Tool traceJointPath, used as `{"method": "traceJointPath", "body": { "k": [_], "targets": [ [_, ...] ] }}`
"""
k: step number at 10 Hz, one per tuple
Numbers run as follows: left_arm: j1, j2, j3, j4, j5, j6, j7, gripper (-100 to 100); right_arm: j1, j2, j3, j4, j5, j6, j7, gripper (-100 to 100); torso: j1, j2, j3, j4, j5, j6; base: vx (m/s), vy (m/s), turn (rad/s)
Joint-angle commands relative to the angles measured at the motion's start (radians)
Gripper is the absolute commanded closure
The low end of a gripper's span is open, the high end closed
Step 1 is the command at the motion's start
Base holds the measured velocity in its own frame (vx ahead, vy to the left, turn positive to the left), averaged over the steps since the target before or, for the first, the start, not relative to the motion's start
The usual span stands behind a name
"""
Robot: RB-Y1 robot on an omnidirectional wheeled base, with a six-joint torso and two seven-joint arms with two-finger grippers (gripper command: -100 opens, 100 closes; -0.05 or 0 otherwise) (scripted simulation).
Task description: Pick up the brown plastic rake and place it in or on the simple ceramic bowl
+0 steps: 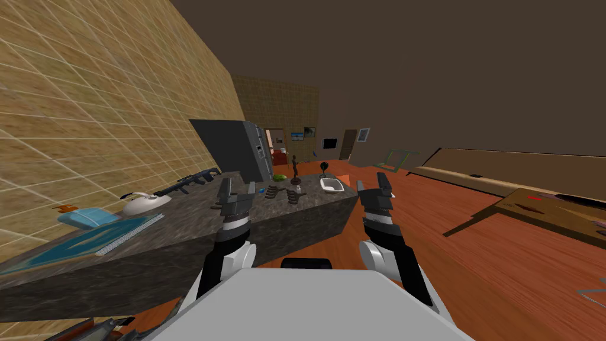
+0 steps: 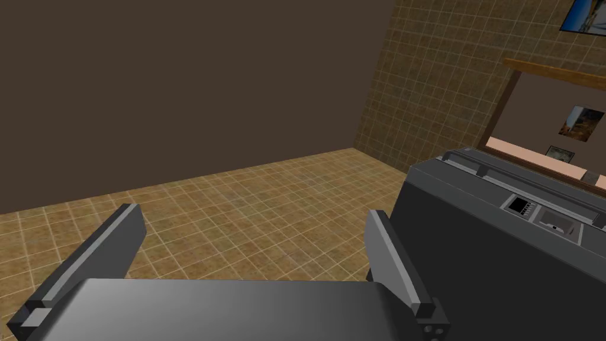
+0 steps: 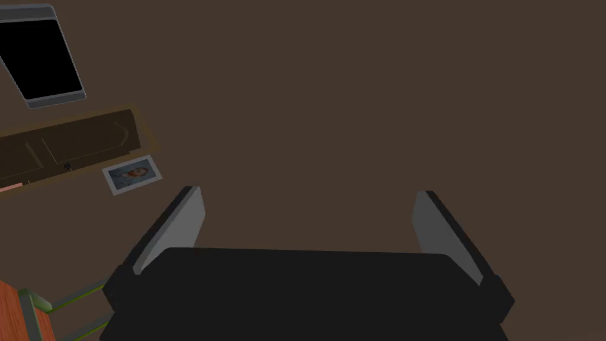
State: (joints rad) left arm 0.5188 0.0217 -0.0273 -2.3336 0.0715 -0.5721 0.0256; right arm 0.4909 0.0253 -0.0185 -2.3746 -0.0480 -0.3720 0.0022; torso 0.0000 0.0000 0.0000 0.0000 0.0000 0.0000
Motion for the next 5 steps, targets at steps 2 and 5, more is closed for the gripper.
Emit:
{"method": "traceJointPath", "body": {
  "k": [2, 5],
  "targets": [
    [0.040, 0.061, 0.028, 0.008, -0.006, -0.003, -0.010, -100, 0.000, 0.000, 0.000, 0.000, 0.000, 0.000, 0.000, 0, 0.000, 0.001, 0.001, 0.000, 0.000, 0.000, -0.035, -0.019, -0.098],
    [0.104, 0.115, 0.071, 0.022, -0.013, -0.005, -0.026, -100, 0.000, 0.000, 0.000, 0.000, 0.000, 0.000, 0.000, 0, -0.001, 0.004, 0.003, 0.001, 0.000, 0.000, -0.058, -0.020, -0.116]
  ]
}}
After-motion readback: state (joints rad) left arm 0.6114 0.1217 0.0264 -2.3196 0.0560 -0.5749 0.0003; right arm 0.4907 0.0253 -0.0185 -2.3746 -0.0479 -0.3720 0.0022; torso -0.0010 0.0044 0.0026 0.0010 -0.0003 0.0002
